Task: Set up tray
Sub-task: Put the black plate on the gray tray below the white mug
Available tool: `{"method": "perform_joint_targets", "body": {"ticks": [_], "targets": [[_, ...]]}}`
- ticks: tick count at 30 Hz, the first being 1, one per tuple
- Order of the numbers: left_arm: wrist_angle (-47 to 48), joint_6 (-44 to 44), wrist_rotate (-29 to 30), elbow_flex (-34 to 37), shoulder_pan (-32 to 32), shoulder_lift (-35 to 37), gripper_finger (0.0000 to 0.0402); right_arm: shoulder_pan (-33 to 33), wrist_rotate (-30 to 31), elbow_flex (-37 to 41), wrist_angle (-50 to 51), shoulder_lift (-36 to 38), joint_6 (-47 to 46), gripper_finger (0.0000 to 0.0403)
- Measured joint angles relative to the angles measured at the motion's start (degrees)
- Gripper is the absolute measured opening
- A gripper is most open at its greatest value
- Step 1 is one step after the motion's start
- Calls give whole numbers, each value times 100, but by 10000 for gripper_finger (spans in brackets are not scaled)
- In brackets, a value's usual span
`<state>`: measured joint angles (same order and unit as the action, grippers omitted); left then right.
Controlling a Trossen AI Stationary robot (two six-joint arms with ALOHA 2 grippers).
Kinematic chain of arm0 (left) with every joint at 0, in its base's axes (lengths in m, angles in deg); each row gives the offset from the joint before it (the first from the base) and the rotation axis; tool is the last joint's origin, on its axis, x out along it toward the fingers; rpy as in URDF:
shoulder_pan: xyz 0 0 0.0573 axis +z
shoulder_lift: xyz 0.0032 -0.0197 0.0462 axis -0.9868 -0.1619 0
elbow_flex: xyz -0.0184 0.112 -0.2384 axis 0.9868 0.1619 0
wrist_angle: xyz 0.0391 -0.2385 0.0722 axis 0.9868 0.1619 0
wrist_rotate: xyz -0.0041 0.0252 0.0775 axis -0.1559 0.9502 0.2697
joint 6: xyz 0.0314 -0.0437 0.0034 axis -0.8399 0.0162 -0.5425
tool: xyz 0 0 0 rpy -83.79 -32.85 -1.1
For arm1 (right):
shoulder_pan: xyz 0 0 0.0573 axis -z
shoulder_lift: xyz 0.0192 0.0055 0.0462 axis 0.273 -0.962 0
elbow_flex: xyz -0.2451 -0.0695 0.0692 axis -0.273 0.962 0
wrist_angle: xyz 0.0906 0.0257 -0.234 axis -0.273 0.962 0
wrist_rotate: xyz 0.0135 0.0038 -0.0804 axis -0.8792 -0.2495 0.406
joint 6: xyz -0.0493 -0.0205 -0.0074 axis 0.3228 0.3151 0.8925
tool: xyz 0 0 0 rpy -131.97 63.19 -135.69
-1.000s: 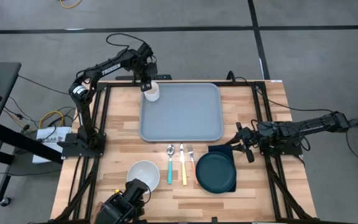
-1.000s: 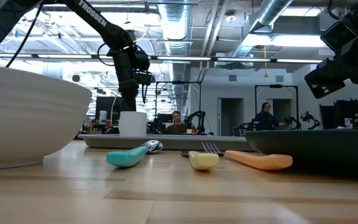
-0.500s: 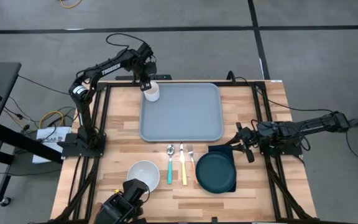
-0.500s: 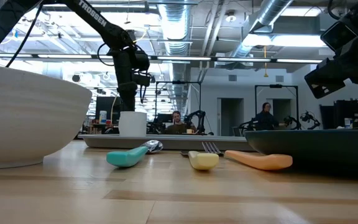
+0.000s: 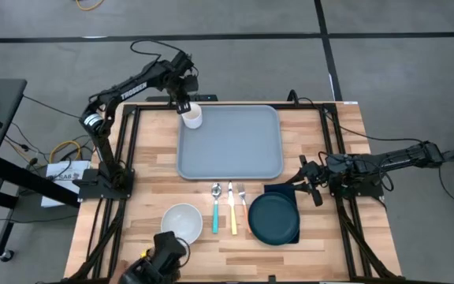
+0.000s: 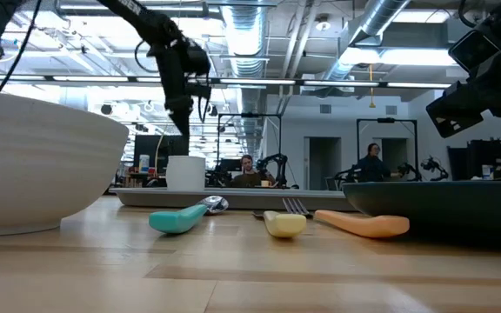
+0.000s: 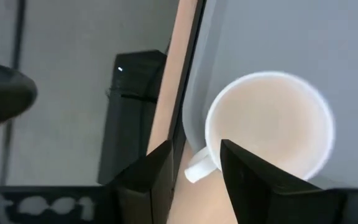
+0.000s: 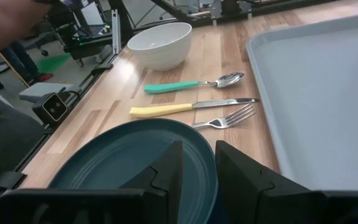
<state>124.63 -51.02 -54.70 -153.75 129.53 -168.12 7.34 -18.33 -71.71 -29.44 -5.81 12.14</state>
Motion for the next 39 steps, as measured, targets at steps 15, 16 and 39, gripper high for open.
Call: {"method": "perform_joint_targets", "body": {"ticks": [15, 16, 39], "targets": [[1184, 914, -659, -2, -2410, 1426, 123, -4, 49, 2, -358, 0, -77, 87], [1258, 1038, -822, -2, -2566, 1461, 123, -10, 49, 2, -460, 0, -131, 87], [25, 2649, -1125, 1573, -4855, 1480, 123, -80, 458, 2, -1958, -647, 155, 87]]}}
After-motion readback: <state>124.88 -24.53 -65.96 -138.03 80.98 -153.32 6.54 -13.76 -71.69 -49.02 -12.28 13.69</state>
